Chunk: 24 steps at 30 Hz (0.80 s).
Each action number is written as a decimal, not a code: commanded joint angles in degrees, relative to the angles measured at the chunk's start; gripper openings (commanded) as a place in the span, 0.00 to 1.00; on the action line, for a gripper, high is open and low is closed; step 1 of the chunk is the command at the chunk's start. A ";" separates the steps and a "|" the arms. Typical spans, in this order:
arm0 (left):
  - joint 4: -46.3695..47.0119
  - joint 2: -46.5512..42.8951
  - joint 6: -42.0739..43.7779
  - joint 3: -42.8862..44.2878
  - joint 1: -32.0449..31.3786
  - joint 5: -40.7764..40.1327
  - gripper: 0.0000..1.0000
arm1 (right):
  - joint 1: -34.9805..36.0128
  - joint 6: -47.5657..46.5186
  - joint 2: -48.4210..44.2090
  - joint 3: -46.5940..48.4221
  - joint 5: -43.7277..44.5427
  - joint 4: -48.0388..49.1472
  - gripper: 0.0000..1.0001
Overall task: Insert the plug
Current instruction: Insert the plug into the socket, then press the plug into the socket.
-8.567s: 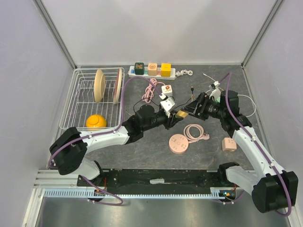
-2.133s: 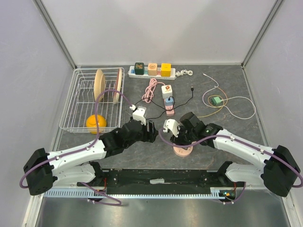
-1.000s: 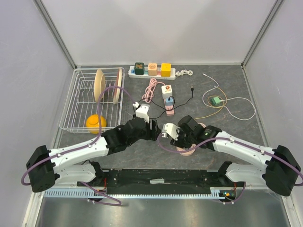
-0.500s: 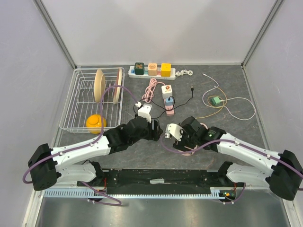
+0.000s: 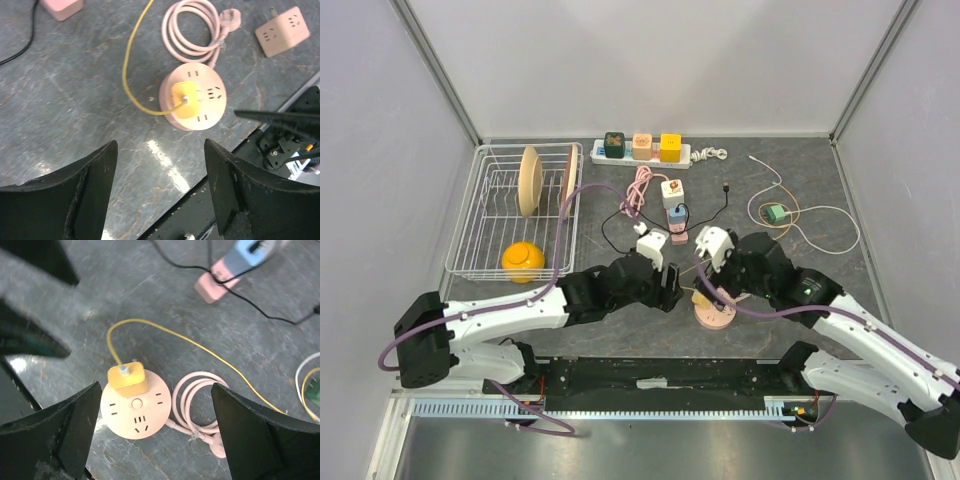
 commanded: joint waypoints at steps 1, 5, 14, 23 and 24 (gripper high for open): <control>0.34 4.07 0.87 5.82 -2.99 -1.75 0.76 | -4.46 11.43 -2.60 2.69 2.66 1.13 0.98; -2.47 8.55 -1.14 10.14 -4.66 -4.38 0.76 | -10.52 20.83 -3.04 2.34 2.31 1.04 0.98; -3.70 18.48 -7.21 15.85 -5.45 -8.17 0.70 | -18.34 41.39 -3.21 -2.23 5.21 2.89 0.97; -6.16 22.01 -10.99 18.41 -5.80 -9.13 0.63 | -27.14 46.16 -4.88 -7.50 -3.14 5.00 0.96; -6.25 21.48 -11.08 18.06 -5.89 -9.57 0.63 | -27.32 46.07 -5.06 -7.77 -3.40 5.09 0.96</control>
